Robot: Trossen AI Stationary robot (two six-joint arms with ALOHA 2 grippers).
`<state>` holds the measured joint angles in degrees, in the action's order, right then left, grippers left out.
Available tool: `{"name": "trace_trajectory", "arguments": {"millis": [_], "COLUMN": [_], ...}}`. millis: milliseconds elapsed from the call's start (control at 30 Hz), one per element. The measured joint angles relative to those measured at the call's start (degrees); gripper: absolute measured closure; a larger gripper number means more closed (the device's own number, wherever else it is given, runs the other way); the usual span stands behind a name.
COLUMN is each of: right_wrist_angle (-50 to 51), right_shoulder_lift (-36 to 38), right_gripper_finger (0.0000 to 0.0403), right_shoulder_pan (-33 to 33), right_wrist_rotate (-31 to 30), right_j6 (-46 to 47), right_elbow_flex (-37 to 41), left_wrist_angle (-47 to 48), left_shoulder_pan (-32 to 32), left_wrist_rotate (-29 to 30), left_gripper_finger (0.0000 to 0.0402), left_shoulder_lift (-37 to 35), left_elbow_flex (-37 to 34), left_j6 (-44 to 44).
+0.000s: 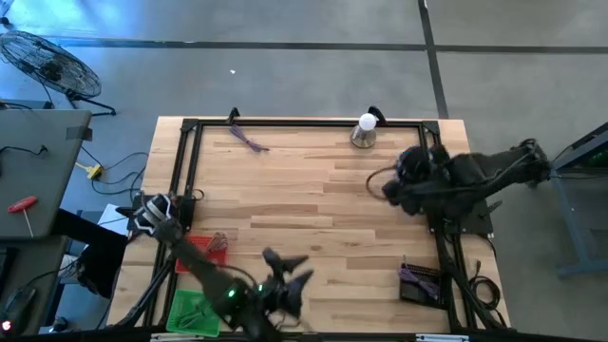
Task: Pick & Place USB Port
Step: Put the light blue charger cable into the blue bin
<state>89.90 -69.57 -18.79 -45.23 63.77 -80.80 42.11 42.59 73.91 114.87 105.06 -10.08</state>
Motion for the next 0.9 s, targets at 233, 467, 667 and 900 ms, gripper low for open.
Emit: {"name": "trace_trajectory", "arguments": {"millis": [233,467,667,900], "right_wrist_angle": [-0.12,-3.47,-13.01,-19.06], "right_shoulder_lift": [10.81,15.84,15.06,12.92], "right_gripper_finger": [0.0397,0.0397,0.0397,0.0397], "right_shoulder_pan": [11.58,22.17,30.86,40.13], "right_wrist_rotate": [9.57,12.06,19.14,26.65], "right_j6": [-0.51,-6.02,-13.43,-20.39], "right_elbow_flex": [13.40,21.24,28.68,35.91], "left_wrist_angle": [32.71,43.77,42.69,38.24], "left_shoulder_pan": [-10.04,-23.17,-32.98,-40.61], "left_wrist_rotate": [-5.51,-7.43,-9.56,-14.74], "left_gripper_finger": [0.0200,0.0200,0.0200,0.0200], "left_shoulder_lift": [-0.73,-0.75,-0.33,-0.31], "left_elbow_flex": [-0.03,-1.86,-4.19,-9.95], "left_j6": [-20.50,-27.65,-27.44,-21.78]}}
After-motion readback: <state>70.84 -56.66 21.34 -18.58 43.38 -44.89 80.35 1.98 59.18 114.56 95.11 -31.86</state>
